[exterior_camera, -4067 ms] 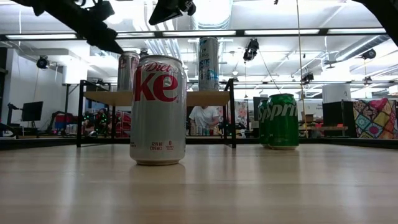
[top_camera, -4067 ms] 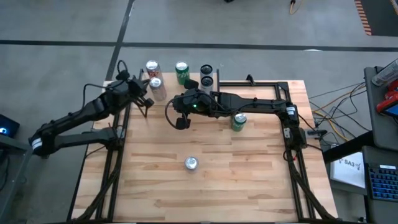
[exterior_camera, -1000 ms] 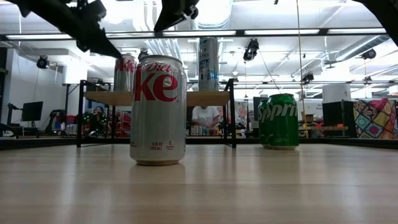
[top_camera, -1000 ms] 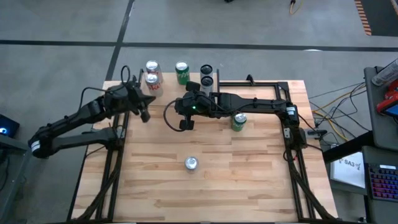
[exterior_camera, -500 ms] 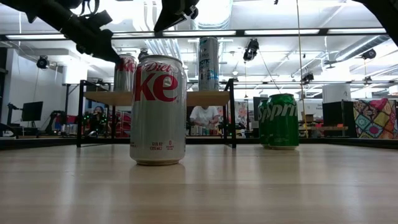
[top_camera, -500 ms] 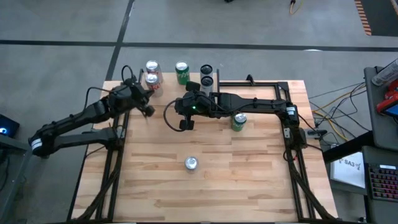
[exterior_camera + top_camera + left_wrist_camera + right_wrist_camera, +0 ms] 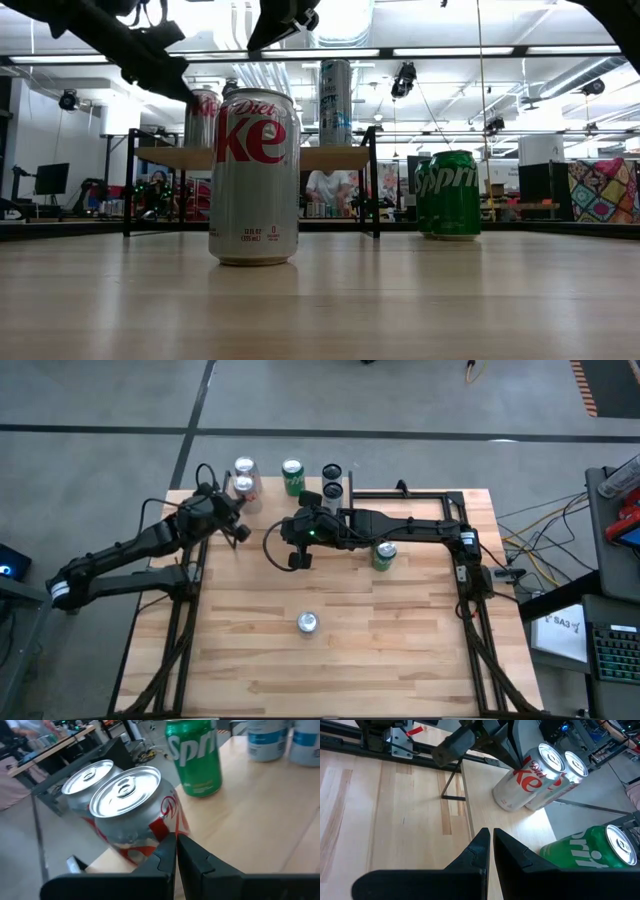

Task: Place canned beverage on shelf
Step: Put the top red and silver soda can aligned with the other red and silver soda cans on the shelf, then put the red-silver soda can aligned with the other red-silver soda cans on the shelf

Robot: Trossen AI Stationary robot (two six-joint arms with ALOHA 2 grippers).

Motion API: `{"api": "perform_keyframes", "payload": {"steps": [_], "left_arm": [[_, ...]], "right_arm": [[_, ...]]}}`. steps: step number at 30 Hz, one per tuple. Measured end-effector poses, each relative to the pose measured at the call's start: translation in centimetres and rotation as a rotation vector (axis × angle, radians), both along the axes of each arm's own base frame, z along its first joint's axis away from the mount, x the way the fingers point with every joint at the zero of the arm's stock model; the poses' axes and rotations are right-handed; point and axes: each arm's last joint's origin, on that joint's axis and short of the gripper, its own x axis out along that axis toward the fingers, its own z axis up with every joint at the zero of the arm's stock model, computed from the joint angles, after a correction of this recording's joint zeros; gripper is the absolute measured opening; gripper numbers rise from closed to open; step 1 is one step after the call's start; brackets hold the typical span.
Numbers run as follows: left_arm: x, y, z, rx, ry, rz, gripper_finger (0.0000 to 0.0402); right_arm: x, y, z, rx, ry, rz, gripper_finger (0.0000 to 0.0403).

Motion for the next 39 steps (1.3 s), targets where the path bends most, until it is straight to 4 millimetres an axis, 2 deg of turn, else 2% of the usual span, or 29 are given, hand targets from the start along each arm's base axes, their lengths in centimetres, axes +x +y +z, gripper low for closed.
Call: {"api": "perform_keyframes", "payload": {"steps": [17, 39], "left_arm": [[-0.4, -0.2, 0.3, -0.005, -0.026, -0.002, 0.0000], [-1.6, -2.9, 1.0, -0.071, -0.205, -0.210, 0.0000]], "right_arm": [[0.0, 0.0, 0.0, 0.005, -0.002, -0.003, 0.0012], [0.2, 0.6, 0.3, 0.004, -0.037, 0.010, 0.0012]]}}
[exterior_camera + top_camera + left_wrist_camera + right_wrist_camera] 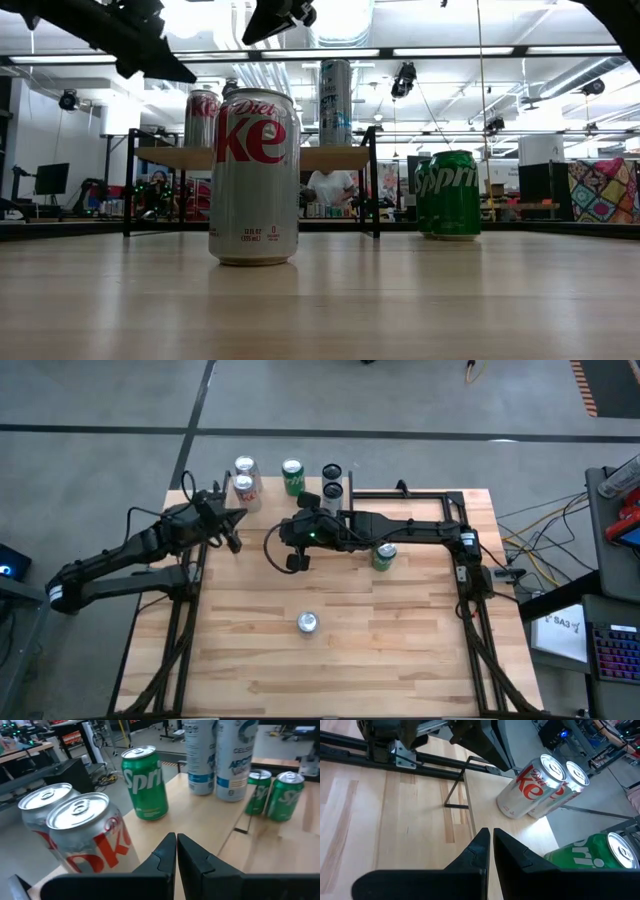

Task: Place canned beverage on shelf
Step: Put the red-silver soda can aligned with the other red-silver soda cans on the shelf

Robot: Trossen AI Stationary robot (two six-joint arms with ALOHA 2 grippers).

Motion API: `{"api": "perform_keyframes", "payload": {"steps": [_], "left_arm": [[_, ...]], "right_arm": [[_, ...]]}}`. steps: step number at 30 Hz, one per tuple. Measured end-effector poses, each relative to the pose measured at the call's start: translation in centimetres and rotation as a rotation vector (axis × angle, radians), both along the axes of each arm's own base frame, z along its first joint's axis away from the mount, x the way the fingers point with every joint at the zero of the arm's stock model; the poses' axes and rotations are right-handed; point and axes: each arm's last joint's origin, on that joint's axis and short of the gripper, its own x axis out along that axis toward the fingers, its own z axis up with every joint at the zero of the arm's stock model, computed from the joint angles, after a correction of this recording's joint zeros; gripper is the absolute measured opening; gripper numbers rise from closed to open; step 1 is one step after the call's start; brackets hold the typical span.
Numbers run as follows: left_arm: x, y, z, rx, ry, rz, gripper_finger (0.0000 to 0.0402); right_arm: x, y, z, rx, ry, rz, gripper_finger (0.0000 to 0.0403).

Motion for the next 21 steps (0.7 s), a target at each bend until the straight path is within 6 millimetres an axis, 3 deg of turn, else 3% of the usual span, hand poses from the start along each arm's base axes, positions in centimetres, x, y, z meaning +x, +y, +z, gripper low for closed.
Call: {"api": "perform_keyframes", "payload": {"steps": [21], "left_arm": [[-0.3, -1.2, -1.2, -0.037, -0.051, -0.093, 0.0000]], "right_arm": [[-0.3, 0.8, 0.5, 0.000, -0.014, 0.018, 0.0012]]}}
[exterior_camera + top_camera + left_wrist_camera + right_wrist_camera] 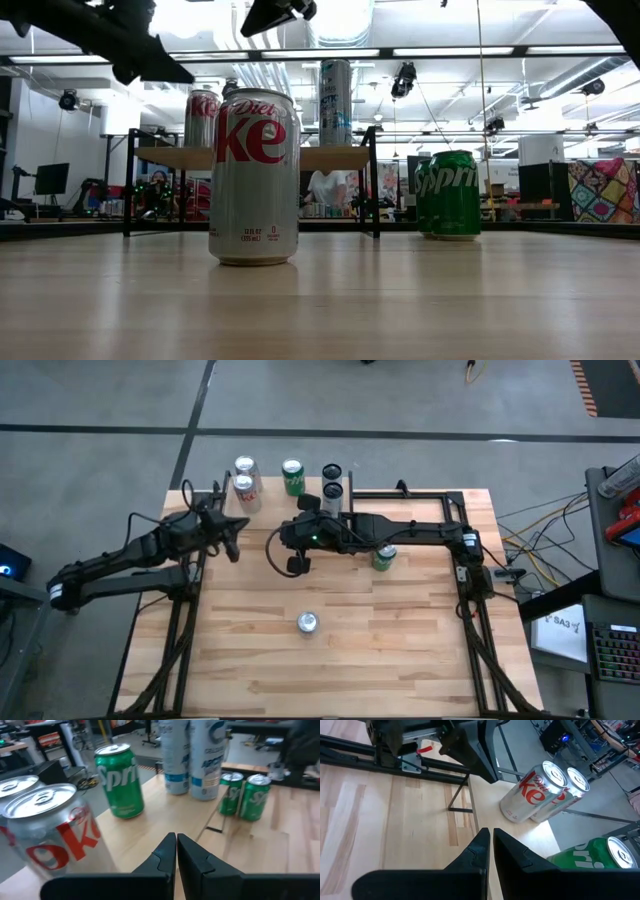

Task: Place canned beverage on shelf
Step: Put the red-silver soda can aligned with the other red-silver soda cans on the shelf

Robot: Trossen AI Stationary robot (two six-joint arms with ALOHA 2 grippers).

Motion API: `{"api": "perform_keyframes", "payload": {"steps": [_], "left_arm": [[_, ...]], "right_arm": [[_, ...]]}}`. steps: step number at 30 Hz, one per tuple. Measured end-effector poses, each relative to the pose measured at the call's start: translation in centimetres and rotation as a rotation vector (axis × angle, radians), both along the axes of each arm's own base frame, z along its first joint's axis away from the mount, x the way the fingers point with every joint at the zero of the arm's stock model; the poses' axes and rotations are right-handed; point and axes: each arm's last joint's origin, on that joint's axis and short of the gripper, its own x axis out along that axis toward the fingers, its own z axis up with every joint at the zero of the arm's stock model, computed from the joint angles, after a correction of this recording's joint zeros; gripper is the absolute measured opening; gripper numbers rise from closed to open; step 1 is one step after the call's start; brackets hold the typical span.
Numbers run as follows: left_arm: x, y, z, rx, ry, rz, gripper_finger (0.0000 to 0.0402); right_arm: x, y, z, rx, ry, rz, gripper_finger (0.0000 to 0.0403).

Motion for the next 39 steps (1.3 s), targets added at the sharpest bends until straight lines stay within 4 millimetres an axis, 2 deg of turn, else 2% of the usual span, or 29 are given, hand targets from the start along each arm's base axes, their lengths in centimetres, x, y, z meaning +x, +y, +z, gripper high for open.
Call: {"api": "perform_keyframes", "payload": {"steps": [23, 30, 39], "left_arm": [[-0.8, -1.7, 0.6, 0.008, -0.082, -0.163, 0.0000], [-0.7, -2.1, -0.2, -0.043, -0.124, -0.240, 0.0000], [-0.8, -2.5, -2.2, -0.085, -0.196, -0.297, 0.0000]], "right_arm": [[-0.1, 1.4, 0.1, 0.009, -0.005, 0.026, 0.0012], [-0.5, 3.0, 0.4, 0.030, -0.003, 0.048, 0.0012], [-1.2, 5.7, 0.2, 0.092, 0.033, 0.069, 0.0012]]}}
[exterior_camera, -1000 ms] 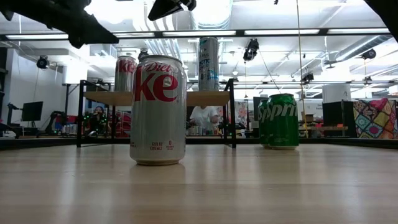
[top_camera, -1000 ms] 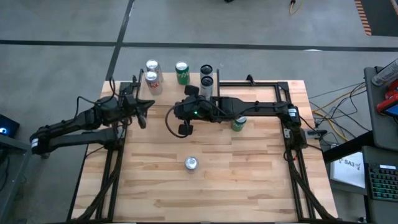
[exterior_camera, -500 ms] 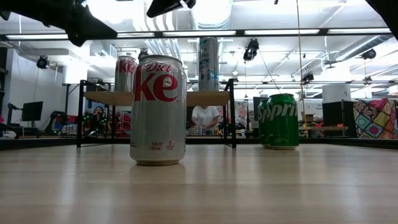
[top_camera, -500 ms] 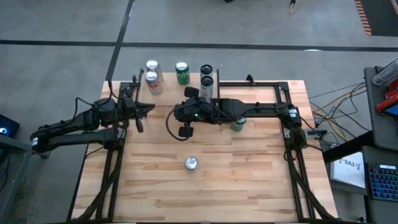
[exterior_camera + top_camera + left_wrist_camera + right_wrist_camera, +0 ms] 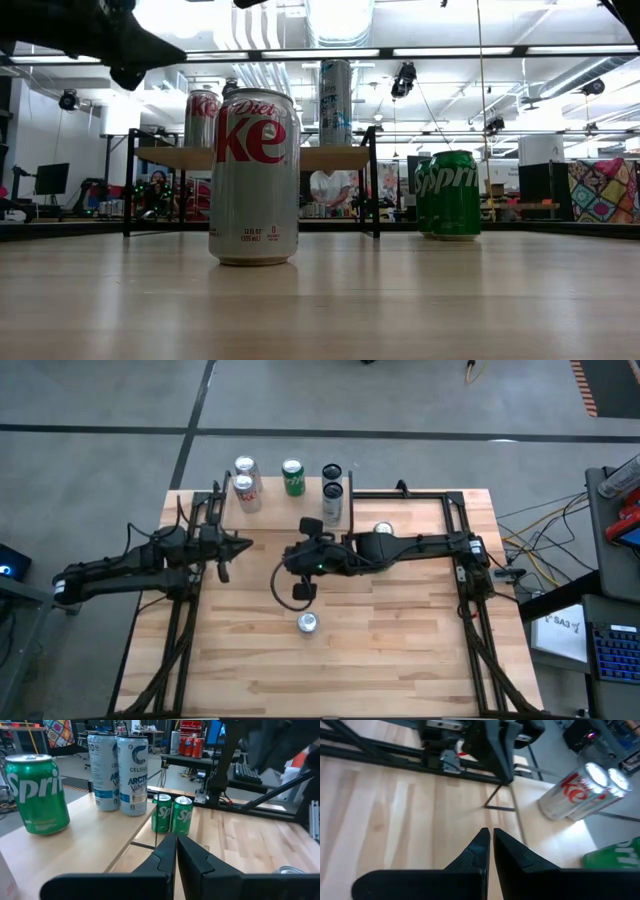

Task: Place canned beverage on shelf
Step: Put the red-silver soda can aligned with the other red-silver soda cans on the shelf

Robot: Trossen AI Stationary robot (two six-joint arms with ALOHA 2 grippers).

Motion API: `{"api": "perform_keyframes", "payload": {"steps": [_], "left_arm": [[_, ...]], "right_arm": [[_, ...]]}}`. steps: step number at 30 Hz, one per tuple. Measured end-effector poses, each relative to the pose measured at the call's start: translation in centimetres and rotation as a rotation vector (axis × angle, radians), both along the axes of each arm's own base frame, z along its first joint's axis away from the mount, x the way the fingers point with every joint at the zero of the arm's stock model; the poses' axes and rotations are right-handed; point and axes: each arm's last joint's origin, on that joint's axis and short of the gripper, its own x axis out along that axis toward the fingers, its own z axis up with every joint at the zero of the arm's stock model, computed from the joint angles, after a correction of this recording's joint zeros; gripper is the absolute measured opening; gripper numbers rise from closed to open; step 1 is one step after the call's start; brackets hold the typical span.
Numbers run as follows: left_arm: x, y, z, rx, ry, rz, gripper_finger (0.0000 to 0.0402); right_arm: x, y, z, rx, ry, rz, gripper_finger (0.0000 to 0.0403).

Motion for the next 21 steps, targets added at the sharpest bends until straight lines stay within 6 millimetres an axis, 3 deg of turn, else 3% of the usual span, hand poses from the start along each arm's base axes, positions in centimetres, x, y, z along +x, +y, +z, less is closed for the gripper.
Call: {"api": "perform_keyframes", "payload": {"steps": [6, 14, 21], "left_arm": [[-0.3, -0.1, -0.8, -0.046, -0.014, 0.004, 0.0000], [-0.1, 0.0, -2.1, -0.106, 0.006, 0.011, 0.0000], [-0.1, -0.1, -2.1, -0.119, -0.007, 0.001, 0.0000]], "right_arm": [[-0.6, 1.2, -0.6, 0.032, 0.069, 0.000, 0.0012], [-1.6, 1.4, -1.7, 0.080, 0.192, -0.053, 0.0012], [-2.5, 2.3, -2.3, 0.117, 0.293, -0.036, 0.0012]]}}
